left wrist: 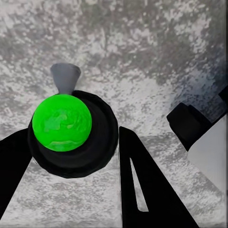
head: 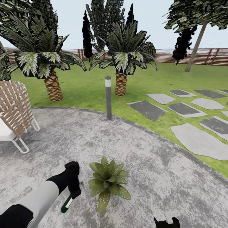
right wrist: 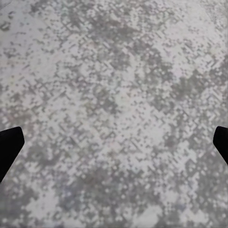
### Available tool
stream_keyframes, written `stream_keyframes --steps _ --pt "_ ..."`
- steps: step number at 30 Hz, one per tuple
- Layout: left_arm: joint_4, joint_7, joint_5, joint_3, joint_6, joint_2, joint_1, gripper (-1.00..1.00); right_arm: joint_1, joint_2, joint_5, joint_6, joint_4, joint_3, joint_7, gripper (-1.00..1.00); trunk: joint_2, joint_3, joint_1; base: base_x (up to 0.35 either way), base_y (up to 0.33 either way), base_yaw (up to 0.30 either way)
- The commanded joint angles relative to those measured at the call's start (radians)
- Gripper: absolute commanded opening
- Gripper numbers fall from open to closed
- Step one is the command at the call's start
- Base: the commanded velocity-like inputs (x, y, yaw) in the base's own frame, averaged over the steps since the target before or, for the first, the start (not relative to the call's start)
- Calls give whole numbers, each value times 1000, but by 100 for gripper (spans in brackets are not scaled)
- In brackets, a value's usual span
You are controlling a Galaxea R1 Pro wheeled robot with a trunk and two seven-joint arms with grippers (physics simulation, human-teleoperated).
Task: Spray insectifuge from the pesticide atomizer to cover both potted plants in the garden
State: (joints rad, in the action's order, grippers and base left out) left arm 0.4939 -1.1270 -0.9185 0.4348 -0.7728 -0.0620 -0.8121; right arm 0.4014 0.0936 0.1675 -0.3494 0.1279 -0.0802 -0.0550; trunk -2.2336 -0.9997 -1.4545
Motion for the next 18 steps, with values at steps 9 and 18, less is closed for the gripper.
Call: stream_keyframes --steps 9,18 --pt "16 -17 -2 1 -6 13 8 -100 1 0 7 -3 -1 -9 -5 100 0 -1 0 0 0 0" --pt "20 -40 -1 3 -7 29 -22 -100 1 0 7 -3 -1 -9 -5 100 0 -1 0 0 0 0"
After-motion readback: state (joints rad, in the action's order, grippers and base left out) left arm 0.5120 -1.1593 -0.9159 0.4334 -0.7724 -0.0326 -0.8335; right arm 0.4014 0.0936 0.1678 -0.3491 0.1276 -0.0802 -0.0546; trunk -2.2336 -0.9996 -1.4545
